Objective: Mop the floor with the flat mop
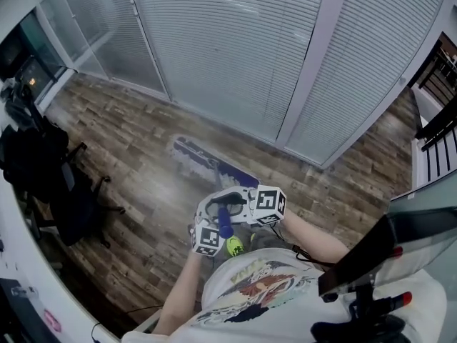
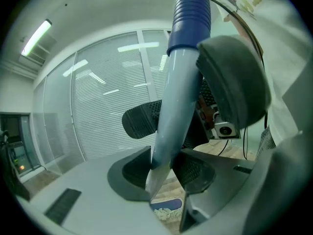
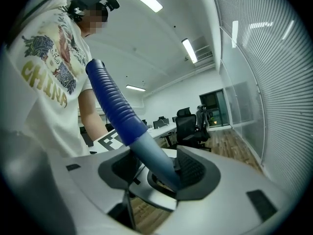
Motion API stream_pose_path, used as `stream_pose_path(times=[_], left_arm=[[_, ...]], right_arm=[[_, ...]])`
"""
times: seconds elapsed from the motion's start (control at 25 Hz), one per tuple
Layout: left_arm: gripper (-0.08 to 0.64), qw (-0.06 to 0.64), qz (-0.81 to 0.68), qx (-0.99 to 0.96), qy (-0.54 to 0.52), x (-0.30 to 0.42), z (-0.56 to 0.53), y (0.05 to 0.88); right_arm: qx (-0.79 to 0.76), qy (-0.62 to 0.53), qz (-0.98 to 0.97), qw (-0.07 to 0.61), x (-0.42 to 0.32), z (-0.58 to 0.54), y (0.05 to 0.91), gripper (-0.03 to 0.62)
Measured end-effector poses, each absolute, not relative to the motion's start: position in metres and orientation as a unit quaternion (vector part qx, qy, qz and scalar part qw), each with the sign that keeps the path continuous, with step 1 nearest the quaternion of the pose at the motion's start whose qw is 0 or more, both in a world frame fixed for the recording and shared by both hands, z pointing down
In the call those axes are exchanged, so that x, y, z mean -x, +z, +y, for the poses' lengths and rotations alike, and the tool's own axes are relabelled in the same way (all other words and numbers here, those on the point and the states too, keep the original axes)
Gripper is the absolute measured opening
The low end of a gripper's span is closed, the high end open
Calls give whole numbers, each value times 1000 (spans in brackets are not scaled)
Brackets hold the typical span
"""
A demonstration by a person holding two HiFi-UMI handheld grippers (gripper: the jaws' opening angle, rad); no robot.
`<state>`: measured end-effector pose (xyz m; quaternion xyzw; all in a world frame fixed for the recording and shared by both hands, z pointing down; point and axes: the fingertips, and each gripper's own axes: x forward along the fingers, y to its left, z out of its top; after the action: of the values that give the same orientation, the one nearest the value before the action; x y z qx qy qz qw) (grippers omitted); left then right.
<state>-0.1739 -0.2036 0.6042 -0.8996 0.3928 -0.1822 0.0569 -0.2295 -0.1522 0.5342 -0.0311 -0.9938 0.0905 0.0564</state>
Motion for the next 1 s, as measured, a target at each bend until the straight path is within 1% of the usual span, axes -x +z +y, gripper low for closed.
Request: stream_pose_path(times=[0.52, 1.0], left_arm=[[127, 60, 399, 897, -181, 196, -240, 584], [127, 63, 391, 901, -175, 187, -246, 580]], right_arm=[[-10, 72, -996, 43, 252, -193, 517, 212], [-23, 73, -996, 44, 245, -199, 517, 210]])
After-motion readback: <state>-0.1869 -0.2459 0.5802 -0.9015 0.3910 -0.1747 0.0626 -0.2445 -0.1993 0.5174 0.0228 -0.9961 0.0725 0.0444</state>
